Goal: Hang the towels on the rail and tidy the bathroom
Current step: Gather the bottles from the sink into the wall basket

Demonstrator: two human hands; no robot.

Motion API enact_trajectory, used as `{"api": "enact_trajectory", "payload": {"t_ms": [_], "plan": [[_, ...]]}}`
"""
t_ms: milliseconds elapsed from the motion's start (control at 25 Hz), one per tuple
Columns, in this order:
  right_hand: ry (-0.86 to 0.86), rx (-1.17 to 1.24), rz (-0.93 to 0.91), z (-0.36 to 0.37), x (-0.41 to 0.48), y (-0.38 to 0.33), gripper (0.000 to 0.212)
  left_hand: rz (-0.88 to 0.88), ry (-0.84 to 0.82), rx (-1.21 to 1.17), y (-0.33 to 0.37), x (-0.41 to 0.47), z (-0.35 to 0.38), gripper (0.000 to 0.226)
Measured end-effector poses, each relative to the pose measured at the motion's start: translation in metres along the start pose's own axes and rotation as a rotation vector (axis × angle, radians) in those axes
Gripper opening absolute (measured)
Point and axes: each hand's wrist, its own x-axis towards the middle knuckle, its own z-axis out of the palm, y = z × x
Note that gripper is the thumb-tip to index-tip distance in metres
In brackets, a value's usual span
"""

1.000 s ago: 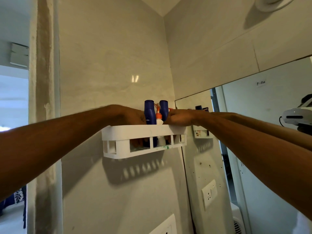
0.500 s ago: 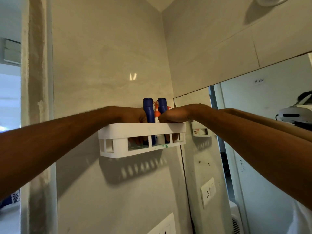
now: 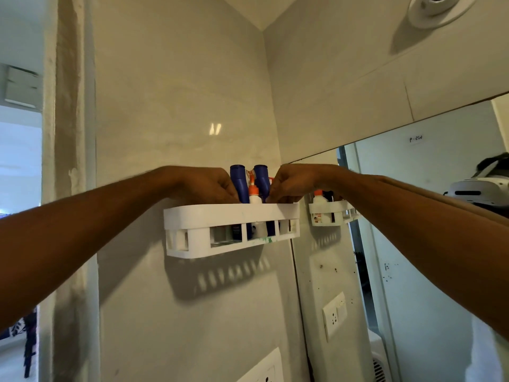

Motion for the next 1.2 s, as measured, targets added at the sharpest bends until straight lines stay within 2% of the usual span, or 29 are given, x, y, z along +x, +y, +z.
{"api": "enact_trajectory", "payload": {"t_ms": [200,320,400,480,560,600,680,720,800,880,920,1080,1200], "plan": [[0.148,0.054,-0.083,-0.014,-0.024,0.006,0.013,0.135,0.229,0.073,0.025,-0.013,-0.015,0.021],[0.34,0.062,-0.129,-0.008,-0.059,0.017,0.013,0.428,0.479,0.165,0.058,-0.015,0.014,0.019],[0.425,0.14,-0.12,0.012,-0.091,0.031,0.017,0.618,0.539,0.031,0.075,-0.009,0.068,0.022],[0.468,0.189,-0.092,0.053,-0.127,0.055,0.021,0.68,0.515,-0.189,0.072,0.002,0.152,0.023],[0.43,0.174,0.024,0.124,-0.167,0.091,0.019,0.577,0.466,-0.261,0.049,0.013,0.263,0.024],[0.387,0.129,0.1,0.166,-0.189,0.109,0.021,0.484,0.392,-0.254,0.031,0.013,0.323,0.024],[0.22,0.071,0.271,0.261,-0.233,0.137,0.022,0.271,0.141,-0.236,-0.013,0.002,0.434,0.028],[0.125,0.084,0.364,0.31,-0.25,0.145,0.021,0.193,0.04,-0.197,-0.037,-0.009,0.482,0.038],[-0.024,0.121,0.463,0.396,-0.268,0.15,0.016,0.17,-0.013,-0.091,-0.084,-0.032,0.557,0.061],[-0.096,0.122,0.495,0.469,-0.264,0.153,0.022,0.178,-0.132,-0.044,-0.124,-0.054,0.618,0.08],[-0.119,0.132,0.517,0.501,-0.257,0.156,0.03,0.181,-0.136,0.017,-0.141,-0.064,0.647,0.081],[-0.217,0.069,0.609,0.592,-0.224,0.176,0.06,0.304,-0.223,0.257,-0.182,-0.093,0.721,0.064],[-0.218,-0.12,0.582,0.628,-0.216,0.187,0.065,0.407,-0.211,0.432,-0.193,-0.094,0.729,0.058]]}}
